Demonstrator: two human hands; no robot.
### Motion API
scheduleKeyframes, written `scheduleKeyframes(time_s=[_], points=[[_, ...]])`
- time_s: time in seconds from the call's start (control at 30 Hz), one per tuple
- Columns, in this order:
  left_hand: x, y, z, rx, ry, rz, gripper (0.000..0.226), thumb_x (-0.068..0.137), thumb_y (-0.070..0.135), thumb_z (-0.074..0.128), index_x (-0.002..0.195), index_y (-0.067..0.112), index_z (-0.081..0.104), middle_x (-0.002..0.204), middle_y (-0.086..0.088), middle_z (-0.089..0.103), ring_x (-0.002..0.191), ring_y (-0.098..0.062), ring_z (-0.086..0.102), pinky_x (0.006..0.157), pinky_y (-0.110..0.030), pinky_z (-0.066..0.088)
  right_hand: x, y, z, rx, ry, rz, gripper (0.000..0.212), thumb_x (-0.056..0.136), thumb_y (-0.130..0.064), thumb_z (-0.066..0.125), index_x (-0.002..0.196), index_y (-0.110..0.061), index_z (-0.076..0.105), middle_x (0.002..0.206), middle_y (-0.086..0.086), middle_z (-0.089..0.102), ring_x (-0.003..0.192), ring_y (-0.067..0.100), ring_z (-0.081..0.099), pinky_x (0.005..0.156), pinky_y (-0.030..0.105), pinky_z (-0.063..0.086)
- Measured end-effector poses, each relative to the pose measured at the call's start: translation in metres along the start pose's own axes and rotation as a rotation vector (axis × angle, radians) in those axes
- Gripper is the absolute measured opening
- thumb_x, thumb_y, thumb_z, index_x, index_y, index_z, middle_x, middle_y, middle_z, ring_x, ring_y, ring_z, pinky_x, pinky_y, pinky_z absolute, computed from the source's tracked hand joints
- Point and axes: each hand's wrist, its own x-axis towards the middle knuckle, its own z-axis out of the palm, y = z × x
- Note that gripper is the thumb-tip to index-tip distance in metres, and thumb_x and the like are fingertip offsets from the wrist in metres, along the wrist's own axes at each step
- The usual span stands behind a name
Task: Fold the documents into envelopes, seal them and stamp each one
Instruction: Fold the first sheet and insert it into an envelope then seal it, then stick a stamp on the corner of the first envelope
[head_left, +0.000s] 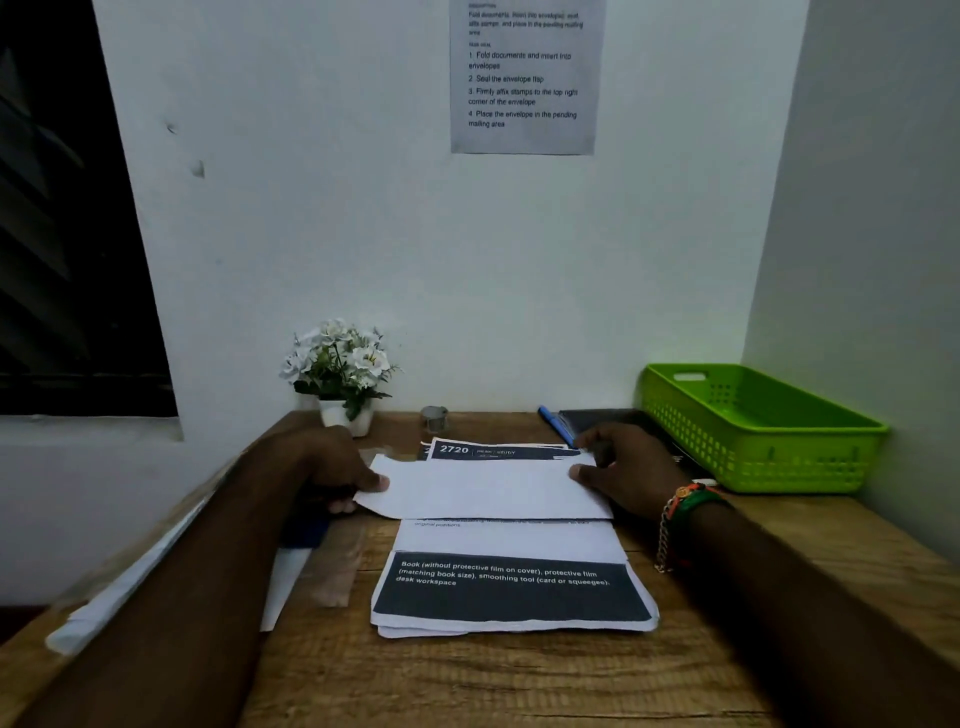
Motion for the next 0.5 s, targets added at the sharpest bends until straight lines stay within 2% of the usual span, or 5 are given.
scheduleKeyframes(time_s=[0.17,0.23,0.3,0.37,0.5], points=[[0.005,-0.006,0.000,0.150,-0.028,-0.027,0.046,0.095,0.042,0.068,0.062,0.010,0.065,0.046,0.005,0.061,0.040,-0.006,0.052,0.048,-0.016,0.044,-0.004,-0.003,0.000,-0.085,-0.011,-0.041,0.041,0.074,-0.037,0.086,0.109,-0.021,0.070,0.099,0.000,0.068,0.087,0.015,0.064,0.074,0.022,0.043],[0.008,-0.008,0.001,0.169,0.003,-0.040,0.041,0.089,0.046,0.074,0.066,0.013,0.066,0.059,0.002,0.066,0.049,-0.006,0.055,0.055,-0.016,0.047,-0.005,-0.003,0.001,-0.100,-0.011,-0.056,0.042,0.072,-0.039,0.086,0.107,-0.022,0.070,0.101,-0.001,0.069,0.086,0.013,0.064,0.074,0.020,0.042],[0.010,-0.011,0.001,0.199,0.084,-0.036,0.043,0.077,0.048,0.084,0.090,0.010,0.069,0.094,-0.006,0.070,0.080,-0.014,0.066,0.075,-0.023,0.054,-0.005,-0.004,0.002,-0.127,-0.021,-0.067,0.038,0.072,-0.041,0.086,0.103,-0.026,0.071,0.103,-0.002,0.070,0.087,0.011,0.064,0.075,0.020,0.044],[0.014,-0.013,0.000,0.246,0.174,-0.036,0.077,0.065,0.049,0.092,0.121,0.005,0.063,0.125,-0.010,0.063,0.108,-0.022,0.062,0.090,-0.031,0.054,-0.006,-0.006,0.003,-0.184,-0.037,-0.080,0.034,0.073,-0.044,0.084,0.102,-0.030,0.072,0.108,-0.004,0.070,0.095,0.012,0.064,0.081,0.023,0.047],[0.013,-0.002,-0.001,0.317,0.174,0.052,0.067,0.065,0.040,0.094,0.117,0.008,0.065,0.113,-0.004,0.066,0.096,-0.017,0.059,0.064,-0.025,0.044,-0.009,-0.014,0.005,-0.311,-0.012,-0.127,0.031,0.076,-0.054,0.077,0.100,-0.036,0.073,0.116,-0.006,0.065,0.110,0.015,0.060,0.090,0.028,0.046]])
